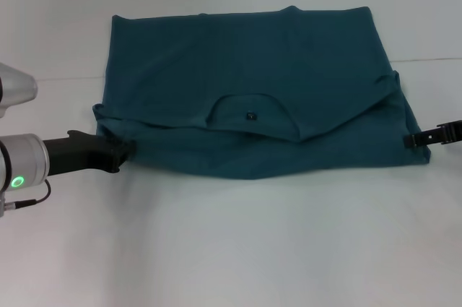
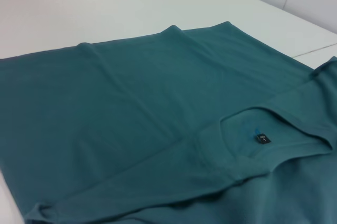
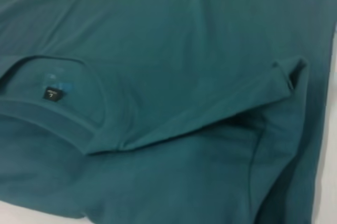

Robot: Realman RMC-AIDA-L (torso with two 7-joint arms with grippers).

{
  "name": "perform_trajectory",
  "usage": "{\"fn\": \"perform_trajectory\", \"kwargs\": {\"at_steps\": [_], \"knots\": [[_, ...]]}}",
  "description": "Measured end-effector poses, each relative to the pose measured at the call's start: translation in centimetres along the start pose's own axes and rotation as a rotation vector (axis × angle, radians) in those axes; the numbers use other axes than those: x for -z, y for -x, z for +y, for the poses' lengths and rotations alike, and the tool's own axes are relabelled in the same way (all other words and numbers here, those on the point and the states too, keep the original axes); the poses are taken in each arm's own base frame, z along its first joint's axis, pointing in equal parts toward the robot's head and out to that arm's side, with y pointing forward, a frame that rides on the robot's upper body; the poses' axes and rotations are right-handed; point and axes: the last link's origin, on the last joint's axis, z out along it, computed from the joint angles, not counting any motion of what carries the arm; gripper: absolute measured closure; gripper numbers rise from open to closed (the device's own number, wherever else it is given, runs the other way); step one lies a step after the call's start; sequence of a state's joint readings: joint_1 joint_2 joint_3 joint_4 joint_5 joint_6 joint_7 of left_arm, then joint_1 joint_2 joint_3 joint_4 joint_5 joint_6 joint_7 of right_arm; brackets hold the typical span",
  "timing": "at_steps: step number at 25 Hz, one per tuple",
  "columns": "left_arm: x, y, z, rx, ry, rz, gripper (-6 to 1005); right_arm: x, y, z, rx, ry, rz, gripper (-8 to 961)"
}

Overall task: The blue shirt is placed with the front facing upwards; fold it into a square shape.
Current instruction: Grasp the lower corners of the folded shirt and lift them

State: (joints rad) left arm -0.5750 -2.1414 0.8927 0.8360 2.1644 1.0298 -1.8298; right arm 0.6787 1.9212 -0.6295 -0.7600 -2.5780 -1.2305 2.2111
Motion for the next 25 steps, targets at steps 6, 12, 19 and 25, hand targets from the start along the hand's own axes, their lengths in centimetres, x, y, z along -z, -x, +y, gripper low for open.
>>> {"fn": "perform_trajectory", "kwargs": {"at_steps": [6, 12, 19, 25], "knots": [[0.0, 0.1, 0.0, -0.001, 0.000, -0.001, 938, -1.3, -0.6, 0.1, -0.021, -0.010, -0.002, 129], [0.0, 0.1, 0.0, -0.003, 0.000, -0.001, 938, -2.4, -0.7, 0.7, -0.029, -0.011, -0.014, 72], [0.0, 0.1, 0.0, -0.005, 0.000, -0.001, 938, -3.3, -0.7, 1.5, -0.025, 0.000, -0.012, 160], [0.0, 0.1, 0.0, -0.006, 0.000, -0.001, 938, -3.4, -0.8, 1.3, -0.022, -0.010, -0.008, 293]]}}
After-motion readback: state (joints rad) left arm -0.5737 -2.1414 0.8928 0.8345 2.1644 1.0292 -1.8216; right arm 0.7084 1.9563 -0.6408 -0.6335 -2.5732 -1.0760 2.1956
